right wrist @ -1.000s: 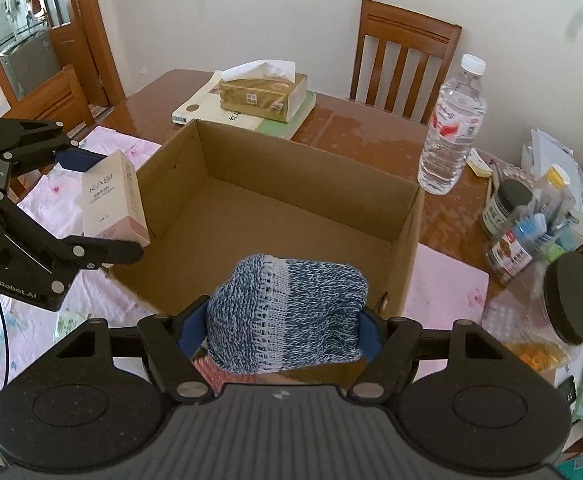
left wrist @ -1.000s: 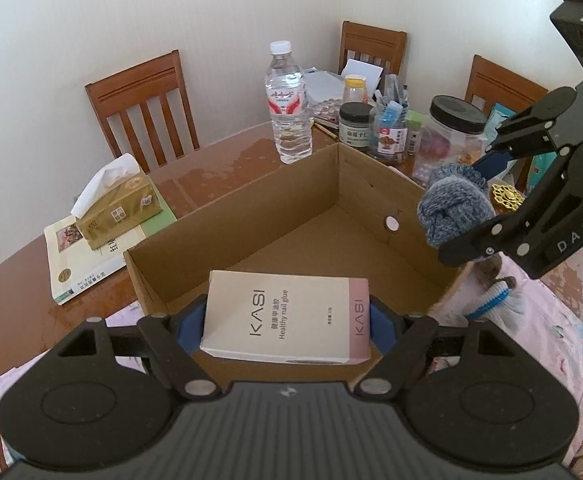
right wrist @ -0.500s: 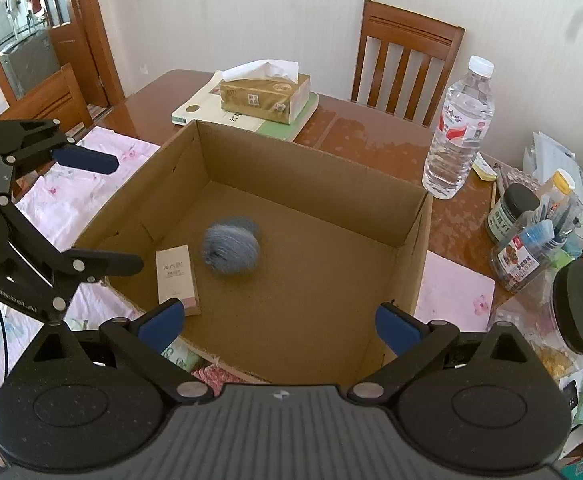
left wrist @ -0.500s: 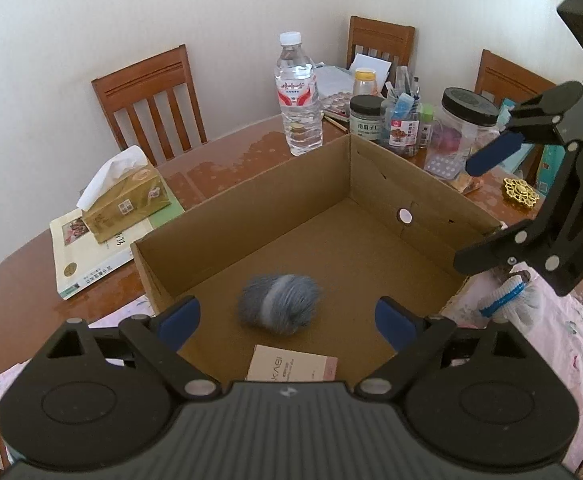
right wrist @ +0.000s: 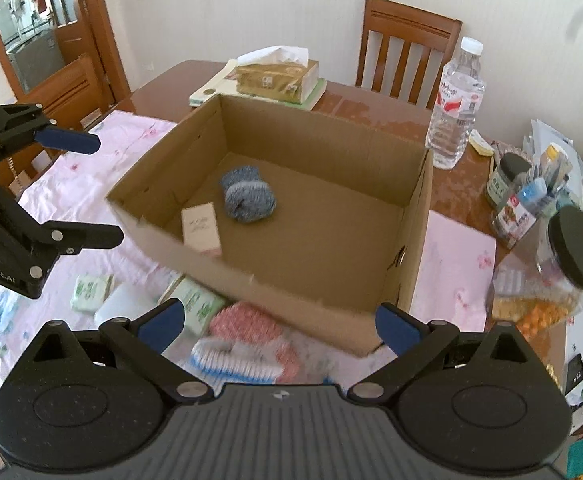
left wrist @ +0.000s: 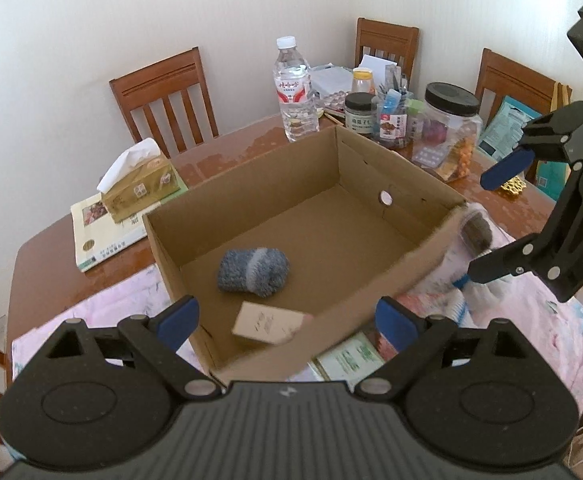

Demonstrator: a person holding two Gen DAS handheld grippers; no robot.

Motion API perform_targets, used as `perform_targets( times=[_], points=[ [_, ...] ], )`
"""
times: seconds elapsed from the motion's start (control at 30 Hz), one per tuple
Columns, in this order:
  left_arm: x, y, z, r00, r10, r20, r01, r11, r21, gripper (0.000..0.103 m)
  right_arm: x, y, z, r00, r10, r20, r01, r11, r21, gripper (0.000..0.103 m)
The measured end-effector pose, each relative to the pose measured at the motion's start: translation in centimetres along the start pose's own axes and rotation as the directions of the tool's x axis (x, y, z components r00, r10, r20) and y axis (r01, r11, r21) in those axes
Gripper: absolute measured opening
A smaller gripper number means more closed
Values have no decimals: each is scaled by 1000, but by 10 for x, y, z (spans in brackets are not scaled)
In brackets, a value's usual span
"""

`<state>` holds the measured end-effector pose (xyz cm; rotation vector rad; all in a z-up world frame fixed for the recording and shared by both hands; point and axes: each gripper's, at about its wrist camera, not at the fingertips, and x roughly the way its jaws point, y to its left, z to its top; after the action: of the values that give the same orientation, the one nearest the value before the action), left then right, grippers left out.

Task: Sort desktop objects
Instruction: 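Withdraw both grippers from the cardboard box back over the cloth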

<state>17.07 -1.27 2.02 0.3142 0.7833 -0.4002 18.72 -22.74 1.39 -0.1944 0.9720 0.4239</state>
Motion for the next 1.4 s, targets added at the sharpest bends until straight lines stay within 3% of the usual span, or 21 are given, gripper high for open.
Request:
perform_targets(
  times=[0.63,1.07,1.4],
  points=[
    [-47,-54,-69,996,70,-58,-76,991,-106,95,-25,22,-93,998,56,-10,-56,997,44,103],
    [-34,-42,-110,994,44,-95,-55,992,-116,95,-27,45,-121,1000,-26,-4,27,991,128,103],
    [-8,-5,-129,989,43,-143,-67,984,-168,95,-21,70,-133,991,-136,-15,136,977,161,103]
  ],
)
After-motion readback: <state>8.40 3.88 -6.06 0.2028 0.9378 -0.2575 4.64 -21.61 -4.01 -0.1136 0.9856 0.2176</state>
